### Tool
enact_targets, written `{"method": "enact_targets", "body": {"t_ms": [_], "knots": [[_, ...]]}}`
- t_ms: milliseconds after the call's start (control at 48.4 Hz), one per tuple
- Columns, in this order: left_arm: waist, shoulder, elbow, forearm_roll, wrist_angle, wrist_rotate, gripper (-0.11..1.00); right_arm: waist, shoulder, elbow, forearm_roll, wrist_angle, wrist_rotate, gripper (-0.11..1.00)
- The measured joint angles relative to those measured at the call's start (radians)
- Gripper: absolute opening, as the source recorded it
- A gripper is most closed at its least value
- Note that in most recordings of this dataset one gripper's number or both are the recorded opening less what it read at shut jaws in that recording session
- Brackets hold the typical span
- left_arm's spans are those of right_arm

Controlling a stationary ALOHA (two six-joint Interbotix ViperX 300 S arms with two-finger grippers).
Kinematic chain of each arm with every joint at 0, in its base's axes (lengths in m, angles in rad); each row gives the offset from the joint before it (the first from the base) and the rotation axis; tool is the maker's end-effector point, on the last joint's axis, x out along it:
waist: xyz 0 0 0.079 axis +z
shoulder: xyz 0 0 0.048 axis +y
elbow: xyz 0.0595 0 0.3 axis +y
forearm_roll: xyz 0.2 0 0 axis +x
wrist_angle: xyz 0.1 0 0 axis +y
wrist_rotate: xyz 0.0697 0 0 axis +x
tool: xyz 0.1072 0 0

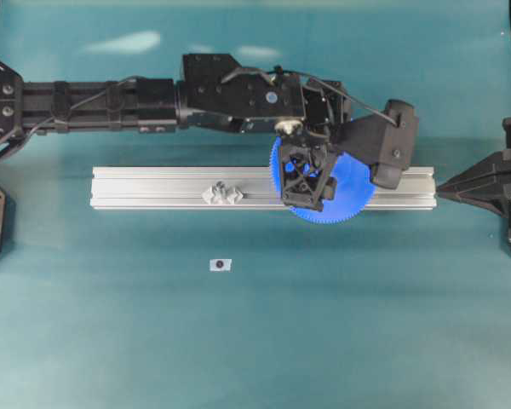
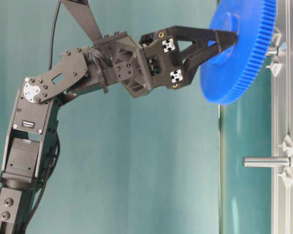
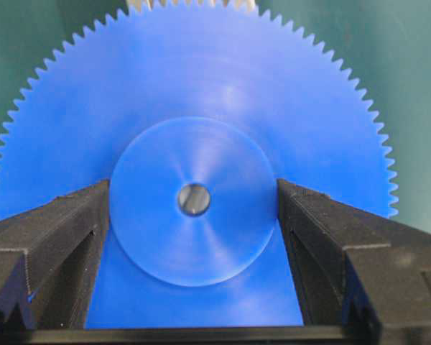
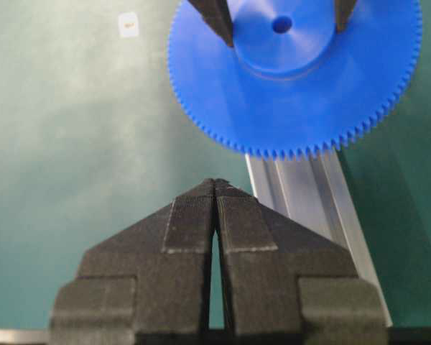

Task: Insert the large gear onto the shaft.
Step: 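Align the gear's center hole over the right shaft and lower it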

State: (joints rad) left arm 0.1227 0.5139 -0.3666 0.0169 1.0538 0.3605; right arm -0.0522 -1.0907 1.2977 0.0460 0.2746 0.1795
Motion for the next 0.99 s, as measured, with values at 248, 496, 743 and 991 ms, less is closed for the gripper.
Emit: {"method": "enact_targets", "body": {"t_ms": [248, 496, 743, 991], "knots": [[0.023, 0.000, 0.000, -0.002, 0.012, 0.006, 0.77, 0.000, -0.002, 0.002, 0.000, 0.000, 0.002, 0.05], [0.023, 0.000, -0.003, -0.002, 0.012, 0.015, 0.77, 0.000, -0.006, 0.002, 0.000, -0.002, 0.002, 0.05], [0.023, 0.002, -0.003, -0.003, 0.017, 0.012, 0.77, 0.000, -0.006, 0.003, 0.002, 0.000, 0.002, 0.05], [0.025, 0.000, -0.005, -0.002, 0.051, 0.009, 0.77, 0.000, -0.006, 0.005, 0.000, 0.000, 0.002, 0.05]]}}
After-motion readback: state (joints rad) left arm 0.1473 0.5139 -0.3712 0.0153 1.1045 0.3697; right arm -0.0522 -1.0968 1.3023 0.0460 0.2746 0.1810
